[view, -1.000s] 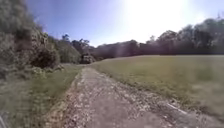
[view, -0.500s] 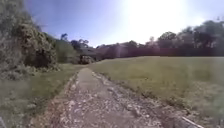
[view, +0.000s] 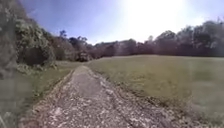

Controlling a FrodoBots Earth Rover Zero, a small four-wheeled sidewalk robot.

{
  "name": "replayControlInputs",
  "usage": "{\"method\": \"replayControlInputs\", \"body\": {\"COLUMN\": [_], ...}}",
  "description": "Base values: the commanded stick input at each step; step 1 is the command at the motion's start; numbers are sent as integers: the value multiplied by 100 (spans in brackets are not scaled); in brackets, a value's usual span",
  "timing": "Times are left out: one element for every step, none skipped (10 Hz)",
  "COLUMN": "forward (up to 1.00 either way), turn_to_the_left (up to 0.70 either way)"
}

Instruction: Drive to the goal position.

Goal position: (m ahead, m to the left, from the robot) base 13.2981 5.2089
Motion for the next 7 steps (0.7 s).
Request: {"method": "replayControlInputs", "body": {"forward": [70,70,70,70,70,70,70], "turn_to_the_left": [27,27,27,27,27,27,27]}}
